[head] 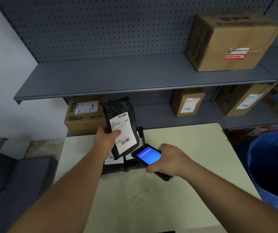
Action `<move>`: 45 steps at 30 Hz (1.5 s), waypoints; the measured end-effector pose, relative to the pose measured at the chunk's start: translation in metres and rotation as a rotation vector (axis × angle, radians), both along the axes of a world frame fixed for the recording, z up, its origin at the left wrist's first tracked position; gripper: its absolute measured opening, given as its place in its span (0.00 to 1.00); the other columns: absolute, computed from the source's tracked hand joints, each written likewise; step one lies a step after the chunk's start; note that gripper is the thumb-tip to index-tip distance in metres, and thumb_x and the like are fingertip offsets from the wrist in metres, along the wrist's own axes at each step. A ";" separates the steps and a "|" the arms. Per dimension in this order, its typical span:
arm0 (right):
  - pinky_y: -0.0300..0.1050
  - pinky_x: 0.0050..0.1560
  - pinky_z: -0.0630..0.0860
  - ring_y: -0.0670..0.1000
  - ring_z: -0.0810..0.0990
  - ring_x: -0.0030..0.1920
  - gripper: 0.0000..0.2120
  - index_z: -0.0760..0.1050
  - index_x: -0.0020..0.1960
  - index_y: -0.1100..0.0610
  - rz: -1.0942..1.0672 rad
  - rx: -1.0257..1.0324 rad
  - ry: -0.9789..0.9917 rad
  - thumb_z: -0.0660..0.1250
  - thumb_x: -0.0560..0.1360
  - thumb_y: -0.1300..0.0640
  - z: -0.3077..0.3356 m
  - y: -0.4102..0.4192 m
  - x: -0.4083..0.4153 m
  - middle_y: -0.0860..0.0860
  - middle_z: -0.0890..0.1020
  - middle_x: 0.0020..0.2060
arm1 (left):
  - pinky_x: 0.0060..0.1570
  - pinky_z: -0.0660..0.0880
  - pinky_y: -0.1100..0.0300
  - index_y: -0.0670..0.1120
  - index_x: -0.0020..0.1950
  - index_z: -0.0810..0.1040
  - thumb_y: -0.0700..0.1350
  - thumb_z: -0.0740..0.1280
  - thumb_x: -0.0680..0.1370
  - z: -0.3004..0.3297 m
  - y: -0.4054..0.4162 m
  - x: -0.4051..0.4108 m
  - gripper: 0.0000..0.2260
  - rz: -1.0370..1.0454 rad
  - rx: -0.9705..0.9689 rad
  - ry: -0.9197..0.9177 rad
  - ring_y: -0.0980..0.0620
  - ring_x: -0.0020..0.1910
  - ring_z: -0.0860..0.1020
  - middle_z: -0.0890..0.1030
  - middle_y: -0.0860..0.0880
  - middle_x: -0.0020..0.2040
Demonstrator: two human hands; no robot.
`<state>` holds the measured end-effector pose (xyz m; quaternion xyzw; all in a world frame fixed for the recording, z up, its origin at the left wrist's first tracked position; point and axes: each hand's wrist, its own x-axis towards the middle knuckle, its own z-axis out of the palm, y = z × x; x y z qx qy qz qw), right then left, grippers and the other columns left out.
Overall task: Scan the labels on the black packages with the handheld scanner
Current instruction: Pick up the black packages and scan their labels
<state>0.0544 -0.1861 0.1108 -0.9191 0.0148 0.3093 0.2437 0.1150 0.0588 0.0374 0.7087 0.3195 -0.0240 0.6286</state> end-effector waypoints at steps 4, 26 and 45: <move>0.48 0.47 0.80 0.52 0.81 0.50 0.28 0.74 0.57 0.51 -0.001 -0.001 -0.009 0.81 0.66 0.39 -0.002 -0.002 0.000 0.49 0.79 0.49 | 0.41 0.80 0.54 0.48 0.62 0.74 0.42 0.77 0.77 -0.003 -0.002 -0.001 0.17 0.007 0.005 0.009 0.48 0.48 0.84 0.83 0.49 0.54; 0.53 0.50 0.85 0.51 0.83 0.47 0.28 0.72 0.57 0.51 -0.226 -0.015 -0.060 0.80 0.65 0.42 -0.032 -0.076 0.000 0.47 0.79 0.46 | 0.58 0.83 0.41 0.48 0.58 0.81 0.45 0.75 0.79 -0.043 -0.086 0.013 0.09 -0.127 -0.157 0.198 0.43 0.51 0.87 0.88 0.47 0.50; 0.51 0.50 0.87 0.50 0.83 0.46 0.28 0.71 0.57 0.49 -0.418 0.052 -0.035 0.81 0.65 0.42 -0.078 -0.158 0.017 0.47 0.79 0.47 | 0.49 0.85 0.47 0.47 0.52 0.83 0.45 0.75 0.79 -0.105 -0.207 0.047 0.04 -0.237 -0.189 0.342 0.42 0.47 0.88 0.89 0.44 0.47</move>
